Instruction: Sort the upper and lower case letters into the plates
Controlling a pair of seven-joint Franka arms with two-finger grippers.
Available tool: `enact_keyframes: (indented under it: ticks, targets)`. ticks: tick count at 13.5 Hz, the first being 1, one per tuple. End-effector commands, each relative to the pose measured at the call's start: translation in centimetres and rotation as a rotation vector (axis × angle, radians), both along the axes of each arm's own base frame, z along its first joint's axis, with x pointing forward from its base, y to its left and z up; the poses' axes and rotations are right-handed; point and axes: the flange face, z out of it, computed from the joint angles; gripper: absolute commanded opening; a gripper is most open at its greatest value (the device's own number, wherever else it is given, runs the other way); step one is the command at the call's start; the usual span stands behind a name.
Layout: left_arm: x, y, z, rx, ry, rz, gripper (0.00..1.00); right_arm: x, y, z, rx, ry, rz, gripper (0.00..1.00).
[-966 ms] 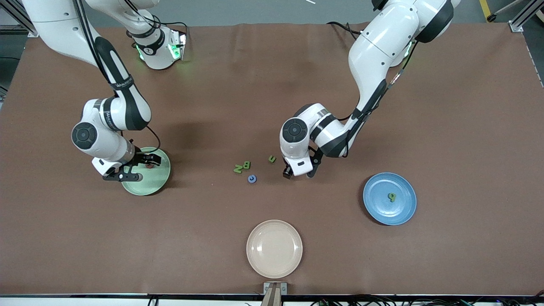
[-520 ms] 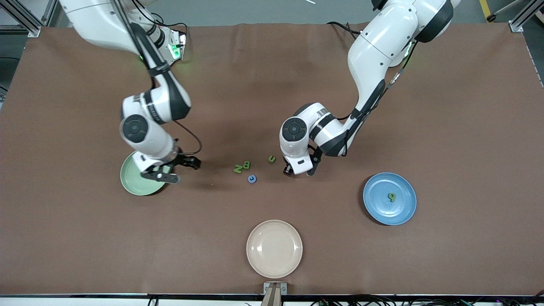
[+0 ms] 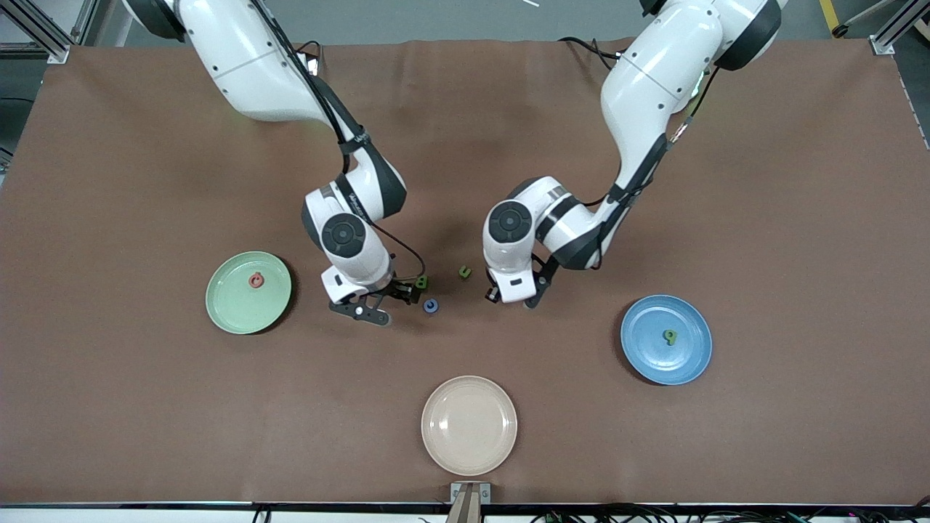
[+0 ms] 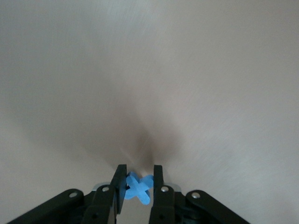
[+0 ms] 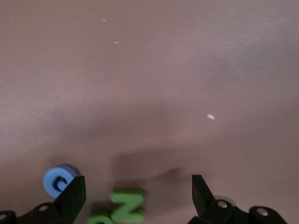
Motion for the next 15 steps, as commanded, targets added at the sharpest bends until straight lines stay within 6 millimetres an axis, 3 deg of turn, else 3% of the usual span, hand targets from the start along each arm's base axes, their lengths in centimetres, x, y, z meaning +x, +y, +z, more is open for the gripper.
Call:
enact_keyframes:
  ticks: [1,3,5,6,8,9,11,13,14,15]
  targets:
    - [4.1,6.7,6.1,0.032,-0.027,-0.114,0.0,0.5,0.5,-2.0,0.009,-0.034,-0.013,1.0]
    - [6.5,11.7,6.9,0.054,-0.004,-0.194,0.0,-0.3,1.4,-2.4,0.002,-0.024,0.005,1.0]
    - [8.9,18.3,6.2,0.072,0.048,-0.268,0.0,-0.5,1.4,-2.3,-0.003,-0.015,0.0,1.0]
    - [9.4,20.4,5.5,0.075,0.071,-0.293,0.02,-1.0,1.6,-2.6,-0.012,0.0,-0.003,1.0]
    - [9.9,23.4,4.2,0.075,0.097,-0.281,0.26,-1.8,1.6,-2.4,-0.042,0.05,0.0,0.99]
    - [10.1,24.2,3.7,0.079,0.105,-0.279,0.49,-2.1,1.7,-1.9,-0.06,0.078,0.003,0.98]
    - [10.6,26.2,3.6,0.079,0.11,-0.284,0.69,-3.0,2.1,-2.0,-0.083,0.102,0.01,0.93]
    - [10.7,26.4,3.8,0.077,0.107,-0.282,0.99,-3.0,2.1,-2.2,-0.085,0.101,0.011,0.91]
    - [10.4,25.2,4.3,0.071,0.103,-0.279,1.0,-3.0,2.1,-2.1,-0.085,0.099,0.011,0.88]
    - [9.5,23.2,4.7,0.071,0.128,-0.278,1.0,-3.0,2.1,-2.2,-0.085,0.101,0.013,0.78]
